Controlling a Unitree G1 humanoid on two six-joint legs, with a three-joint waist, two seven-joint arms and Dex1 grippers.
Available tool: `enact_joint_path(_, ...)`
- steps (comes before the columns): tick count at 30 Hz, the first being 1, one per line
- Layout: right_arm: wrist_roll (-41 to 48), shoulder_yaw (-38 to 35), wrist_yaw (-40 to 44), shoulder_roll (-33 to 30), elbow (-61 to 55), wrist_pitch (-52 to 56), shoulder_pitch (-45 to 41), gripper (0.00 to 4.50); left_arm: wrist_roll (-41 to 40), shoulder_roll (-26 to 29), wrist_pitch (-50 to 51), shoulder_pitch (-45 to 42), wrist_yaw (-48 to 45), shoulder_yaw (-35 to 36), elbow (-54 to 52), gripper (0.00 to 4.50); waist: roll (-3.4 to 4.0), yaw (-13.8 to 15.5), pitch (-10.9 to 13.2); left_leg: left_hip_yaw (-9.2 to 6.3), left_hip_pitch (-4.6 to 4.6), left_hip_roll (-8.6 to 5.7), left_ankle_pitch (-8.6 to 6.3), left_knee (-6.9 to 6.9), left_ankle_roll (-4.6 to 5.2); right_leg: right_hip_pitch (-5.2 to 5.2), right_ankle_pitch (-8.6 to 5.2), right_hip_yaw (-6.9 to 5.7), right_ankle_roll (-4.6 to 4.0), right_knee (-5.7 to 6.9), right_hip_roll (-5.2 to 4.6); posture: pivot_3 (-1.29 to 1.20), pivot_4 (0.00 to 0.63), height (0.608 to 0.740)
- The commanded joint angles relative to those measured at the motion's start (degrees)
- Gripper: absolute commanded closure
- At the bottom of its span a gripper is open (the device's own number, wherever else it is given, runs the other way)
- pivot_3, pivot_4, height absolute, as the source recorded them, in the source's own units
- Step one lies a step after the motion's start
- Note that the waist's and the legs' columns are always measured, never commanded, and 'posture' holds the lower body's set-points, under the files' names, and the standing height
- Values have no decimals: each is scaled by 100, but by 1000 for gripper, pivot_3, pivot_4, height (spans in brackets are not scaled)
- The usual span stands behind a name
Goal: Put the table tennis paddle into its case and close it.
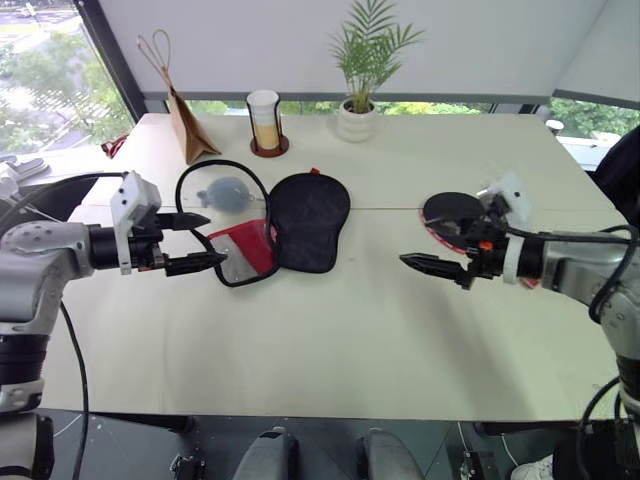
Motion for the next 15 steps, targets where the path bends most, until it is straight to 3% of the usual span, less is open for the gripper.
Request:
enact_joint_path(1,-219,311,-381,416,341,99,-429,24,-9,6,-108,-138,23,106,-1,0,0,-7,0,0,0,0,0,0,0,0,0,0,0,2,0,0,150,740)
enact_joint_path(10,-1273,1399,-1318,2346,2613,-116,-1830,24,132,-61,-291,-283,47,35,229,0,-1,-56,0,4,-4,-1,4,-2,-7,-21,0,-2,0,22,3,0,150,740)
enact_joint_path(15,-1793,1562,-1480,2925,3843,-591,-2267,24,137,-43,-268,-226,67,70,130,0,-1,-62,0,-1,-4,-4,5,-4,-8,-22,1,-6,-1,26,2,0,150,740)
